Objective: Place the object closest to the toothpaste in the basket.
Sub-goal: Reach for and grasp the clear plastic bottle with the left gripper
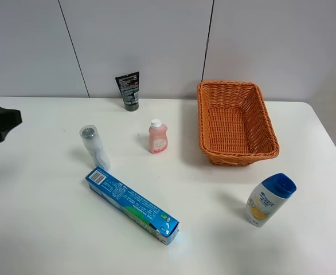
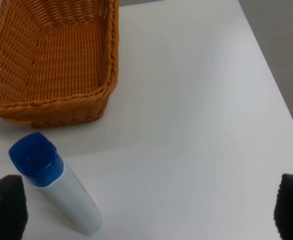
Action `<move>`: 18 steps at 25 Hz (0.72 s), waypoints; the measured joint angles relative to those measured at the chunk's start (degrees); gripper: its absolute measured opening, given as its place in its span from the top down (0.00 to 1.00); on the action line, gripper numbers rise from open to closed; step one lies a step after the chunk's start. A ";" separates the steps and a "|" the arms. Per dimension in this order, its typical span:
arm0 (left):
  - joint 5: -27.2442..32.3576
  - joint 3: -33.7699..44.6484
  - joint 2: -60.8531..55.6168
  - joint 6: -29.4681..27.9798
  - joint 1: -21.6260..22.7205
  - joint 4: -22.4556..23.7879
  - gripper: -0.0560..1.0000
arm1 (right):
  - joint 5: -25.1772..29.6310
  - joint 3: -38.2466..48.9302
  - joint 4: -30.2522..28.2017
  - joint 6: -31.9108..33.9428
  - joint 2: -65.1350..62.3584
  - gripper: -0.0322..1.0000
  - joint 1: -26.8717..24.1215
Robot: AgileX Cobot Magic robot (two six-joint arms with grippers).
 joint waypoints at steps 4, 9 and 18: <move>-3.02 0.08 5.83 -1.73 -8.05 -0.14 0.01 | 0.00 0.00 0.00 0.00 0.00 0.01 0.00; -10.75 4.20 12.52 -3.12 -16.64 -0.27 0.01 | 0.00 0.00 0.00 0.00 0.00 0.01 0.00; -31.21 9.98 24.46 -3.26 -18.22 -0.34 0.01 | 0.00 0.00 0.00 0.00 0.00 0.01 0.00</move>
